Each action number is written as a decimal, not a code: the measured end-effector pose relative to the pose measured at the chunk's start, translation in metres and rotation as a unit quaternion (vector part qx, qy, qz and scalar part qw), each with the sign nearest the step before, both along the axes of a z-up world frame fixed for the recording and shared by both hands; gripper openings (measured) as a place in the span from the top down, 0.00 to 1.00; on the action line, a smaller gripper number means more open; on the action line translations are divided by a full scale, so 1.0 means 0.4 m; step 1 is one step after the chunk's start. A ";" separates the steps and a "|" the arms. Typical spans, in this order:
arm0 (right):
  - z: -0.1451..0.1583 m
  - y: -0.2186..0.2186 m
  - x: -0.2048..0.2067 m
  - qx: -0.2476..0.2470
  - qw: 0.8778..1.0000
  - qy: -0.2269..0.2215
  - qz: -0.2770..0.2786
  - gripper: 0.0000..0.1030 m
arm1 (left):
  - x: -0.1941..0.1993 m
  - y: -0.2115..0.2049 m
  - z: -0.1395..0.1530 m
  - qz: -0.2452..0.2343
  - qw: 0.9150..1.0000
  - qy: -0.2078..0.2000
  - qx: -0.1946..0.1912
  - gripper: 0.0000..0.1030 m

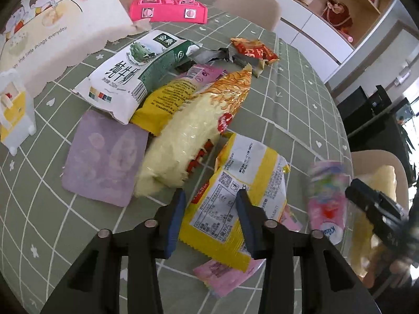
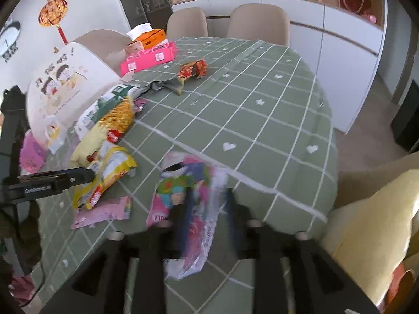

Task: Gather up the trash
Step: 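Grasp the yellow snack wrapper with left tool while right tool holds tissue pack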

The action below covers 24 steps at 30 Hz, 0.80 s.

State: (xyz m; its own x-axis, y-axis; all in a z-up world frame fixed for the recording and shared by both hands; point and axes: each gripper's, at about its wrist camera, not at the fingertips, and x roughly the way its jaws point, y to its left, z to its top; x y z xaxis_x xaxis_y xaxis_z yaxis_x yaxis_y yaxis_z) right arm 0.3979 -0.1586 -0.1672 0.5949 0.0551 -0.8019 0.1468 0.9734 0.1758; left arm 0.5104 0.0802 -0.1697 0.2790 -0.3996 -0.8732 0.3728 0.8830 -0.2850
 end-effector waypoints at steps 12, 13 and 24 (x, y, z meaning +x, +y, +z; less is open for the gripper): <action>-0.056 0.073 0.042 -0.002 1.000 0.021 0.008 0.51 | -0.030 0.025 0.146 0.003 0.997 -0.076 -0.015 0.94; -0.063 0.076 0.049 -0.003 1.000 0.026 0.008 0.51 | -0.029 0.028 0.152 0.001 0.997 -0.076 -0.017 0.94; -0.041 0.067 -0.004 -0.045 0.998 0.028 0.020 0.92 | -0.011 0.026 0.058 0.003 0.996 -0.009 -0.083 0.53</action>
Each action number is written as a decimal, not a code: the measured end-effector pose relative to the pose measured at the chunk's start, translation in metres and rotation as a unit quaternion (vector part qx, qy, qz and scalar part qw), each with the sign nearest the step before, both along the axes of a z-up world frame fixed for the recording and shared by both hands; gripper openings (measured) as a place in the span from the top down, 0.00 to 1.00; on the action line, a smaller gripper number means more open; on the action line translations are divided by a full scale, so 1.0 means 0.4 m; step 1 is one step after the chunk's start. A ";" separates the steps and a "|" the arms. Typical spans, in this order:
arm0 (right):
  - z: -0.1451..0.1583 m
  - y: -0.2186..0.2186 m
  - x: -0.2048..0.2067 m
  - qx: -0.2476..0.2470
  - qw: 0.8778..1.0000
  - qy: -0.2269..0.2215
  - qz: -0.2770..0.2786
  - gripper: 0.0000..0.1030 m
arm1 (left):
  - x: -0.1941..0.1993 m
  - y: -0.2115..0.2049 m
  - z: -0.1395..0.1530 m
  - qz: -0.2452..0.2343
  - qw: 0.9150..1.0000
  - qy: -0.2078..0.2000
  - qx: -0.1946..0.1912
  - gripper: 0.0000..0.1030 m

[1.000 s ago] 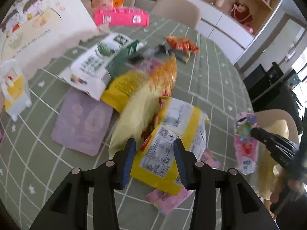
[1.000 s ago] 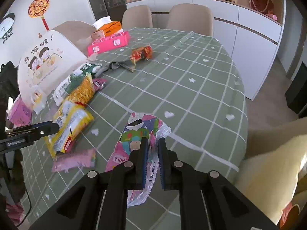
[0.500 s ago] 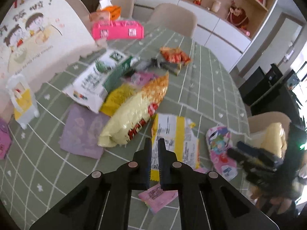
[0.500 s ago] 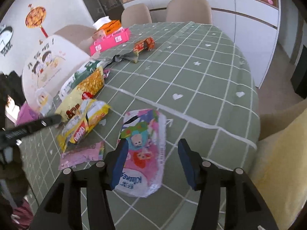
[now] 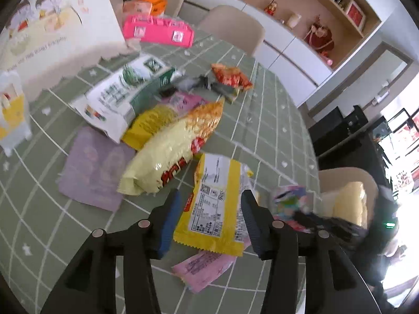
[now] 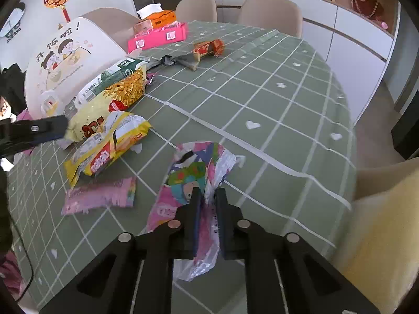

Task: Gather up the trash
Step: 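Grasp the yellow snack wrapper with left tool while right tool holds tissue pack, then drop the yellow wrapper and tissue pack into the yellow trash bag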

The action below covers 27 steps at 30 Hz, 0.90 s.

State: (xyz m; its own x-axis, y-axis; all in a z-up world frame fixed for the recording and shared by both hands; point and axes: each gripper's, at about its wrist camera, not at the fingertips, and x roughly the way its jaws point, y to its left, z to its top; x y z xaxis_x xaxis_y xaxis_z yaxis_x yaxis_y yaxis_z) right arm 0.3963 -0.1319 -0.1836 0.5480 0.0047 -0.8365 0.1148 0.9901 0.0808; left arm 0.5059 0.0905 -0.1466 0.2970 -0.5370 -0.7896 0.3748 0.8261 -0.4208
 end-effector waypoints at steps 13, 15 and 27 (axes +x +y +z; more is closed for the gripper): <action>0.111 -0.074 -0.084 0.015 0.997 -0.048 -0.053 0.92 | -0.004 -0.125 -0.046 -0.030 0.997 0.011 0.069 0.89; 0.126 -0.070 -0.089 0.014 0.997 -0.053 -0.045 0.92 | -0.012 -0.121 0.013 -0.026 0.997 -0.021 0.067 0.89; 0.325 -0.103 -0.161 -0.002 0.991 -0.131 -0.011 0.92 | -0.086 -0.152 0.332 0.004 0.989 -0.138 0.059 0.89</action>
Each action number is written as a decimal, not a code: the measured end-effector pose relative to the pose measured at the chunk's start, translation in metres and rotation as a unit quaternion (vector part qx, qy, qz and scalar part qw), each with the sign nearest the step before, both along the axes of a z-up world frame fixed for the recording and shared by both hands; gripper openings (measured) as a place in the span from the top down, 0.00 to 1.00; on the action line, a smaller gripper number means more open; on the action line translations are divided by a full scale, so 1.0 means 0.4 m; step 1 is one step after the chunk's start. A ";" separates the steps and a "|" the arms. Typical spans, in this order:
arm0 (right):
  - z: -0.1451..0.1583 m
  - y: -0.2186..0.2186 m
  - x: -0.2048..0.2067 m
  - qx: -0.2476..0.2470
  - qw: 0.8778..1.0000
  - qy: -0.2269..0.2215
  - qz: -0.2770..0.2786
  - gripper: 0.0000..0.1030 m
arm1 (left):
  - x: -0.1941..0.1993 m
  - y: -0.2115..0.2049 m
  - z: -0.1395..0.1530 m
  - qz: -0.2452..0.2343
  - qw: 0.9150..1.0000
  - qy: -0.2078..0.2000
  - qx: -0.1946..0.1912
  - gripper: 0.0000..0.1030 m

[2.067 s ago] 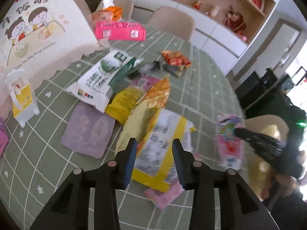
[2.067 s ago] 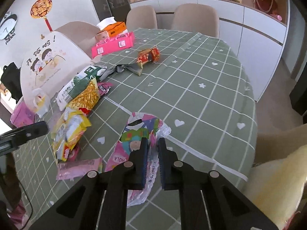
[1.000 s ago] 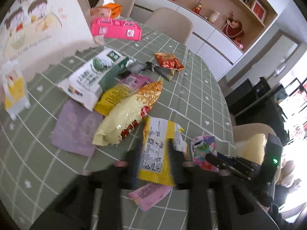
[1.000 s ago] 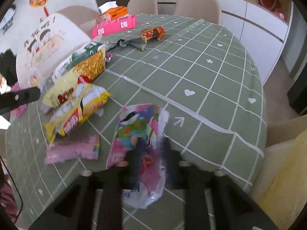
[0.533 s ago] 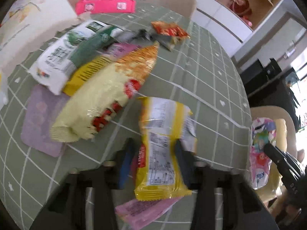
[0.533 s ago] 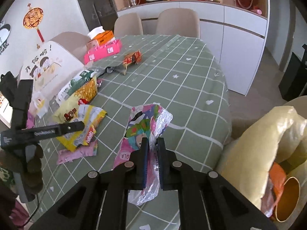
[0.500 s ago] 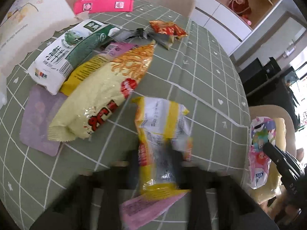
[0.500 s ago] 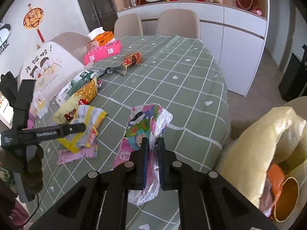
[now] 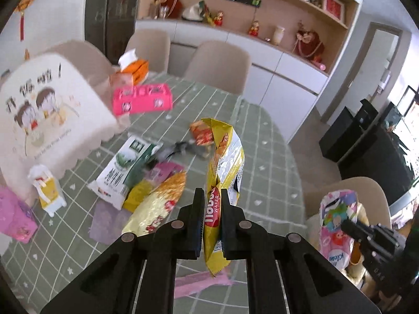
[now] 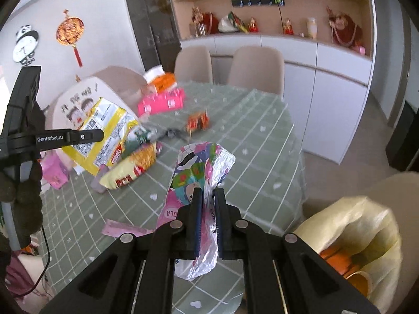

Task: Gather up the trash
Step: 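Drop the yellow wrapper and tissue pack into the yellow trash bag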

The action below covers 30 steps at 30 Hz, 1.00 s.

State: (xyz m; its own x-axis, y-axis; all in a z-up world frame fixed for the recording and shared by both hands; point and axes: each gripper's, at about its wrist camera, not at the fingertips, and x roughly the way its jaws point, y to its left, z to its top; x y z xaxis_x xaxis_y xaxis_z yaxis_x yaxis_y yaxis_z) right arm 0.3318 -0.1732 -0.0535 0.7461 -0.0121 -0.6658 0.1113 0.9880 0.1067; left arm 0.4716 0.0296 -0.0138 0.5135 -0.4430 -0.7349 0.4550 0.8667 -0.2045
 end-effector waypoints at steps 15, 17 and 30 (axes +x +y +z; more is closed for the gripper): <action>0.098 -0.286 -0.264 -0.026 0.996 -0.018 -0.087 0.92 | -0.286 -0.392 0.003 -0.159 0.985 0.048 -0.034 0.89; 0.087 -0.321 -0.295 -0.025 0.995 -0.014 -0.096 0.92 | -0.318 -0.447 -0.031 -0.177 0.981 0.069 -0.030 0.89; -0.018 -0.451 -0.359 -0.012 0.995 0.030 -0.091 0.92 | -0.395 -0.607 -0.219 -0.198 0.964 0.171 -0.055 0.64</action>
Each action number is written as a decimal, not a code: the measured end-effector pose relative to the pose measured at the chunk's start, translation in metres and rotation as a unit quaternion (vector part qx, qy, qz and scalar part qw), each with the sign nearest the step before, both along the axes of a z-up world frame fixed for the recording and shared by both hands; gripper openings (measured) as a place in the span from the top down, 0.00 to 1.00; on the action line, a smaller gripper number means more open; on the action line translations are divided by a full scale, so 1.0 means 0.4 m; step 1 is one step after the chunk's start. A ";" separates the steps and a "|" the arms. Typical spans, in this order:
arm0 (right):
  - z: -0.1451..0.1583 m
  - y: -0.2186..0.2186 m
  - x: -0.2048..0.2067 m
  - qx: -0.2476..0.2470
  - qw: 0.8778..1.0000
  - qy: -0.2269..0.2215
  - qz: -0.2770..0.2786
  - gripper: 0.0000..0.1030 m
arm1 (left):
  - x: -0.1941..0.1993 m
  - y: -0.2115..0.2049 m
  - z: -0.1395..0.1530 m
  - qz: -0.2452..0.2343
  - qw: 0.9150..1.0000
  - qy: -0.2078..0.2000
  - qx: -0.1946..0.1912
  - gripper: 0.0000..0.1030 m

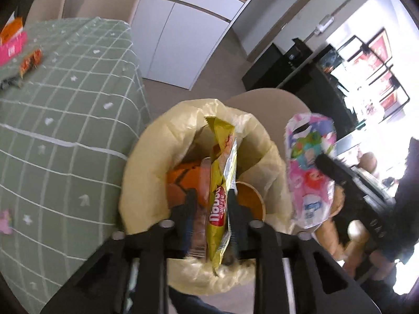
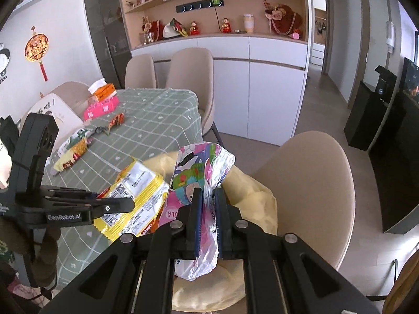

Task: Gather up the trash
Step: 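Drop the yellow wrapper and tissue pack into the yellow trash bag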

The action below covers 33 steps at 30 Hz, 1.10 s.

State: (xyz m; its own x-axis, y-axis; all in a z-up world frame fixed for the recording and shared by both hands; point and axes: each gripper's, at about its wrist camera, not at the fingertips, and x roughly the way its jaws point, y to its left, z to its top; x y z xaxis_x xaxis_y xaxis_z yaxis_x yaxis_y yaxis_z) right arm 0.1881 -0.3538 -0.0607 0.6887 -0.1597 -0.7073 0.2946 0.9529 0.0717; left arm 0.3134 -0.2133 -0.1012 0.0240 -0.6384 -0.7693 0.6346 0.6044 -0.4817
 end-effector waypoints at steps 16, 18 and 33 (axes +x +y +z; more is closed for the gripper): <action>-0.235 0.078 0.166 0.039 0.988 0.135 0.062 0.92 | 0.064 0.125 0.057 0.113 0.992 -0.046 -0.010 0.47; -0.281 0.073 0.181 0.046 0.984 0.165 0.054 0.92 | 0.058 0.141 0.065 0.119 0.991 -0.065 -0.001 0.47; -0.234 0.010 0.139 0.064 0.988 0.141 0.019 0.70 | 0.045 0.192 0.040 0.119 0.990 -0.075 0.022 0.47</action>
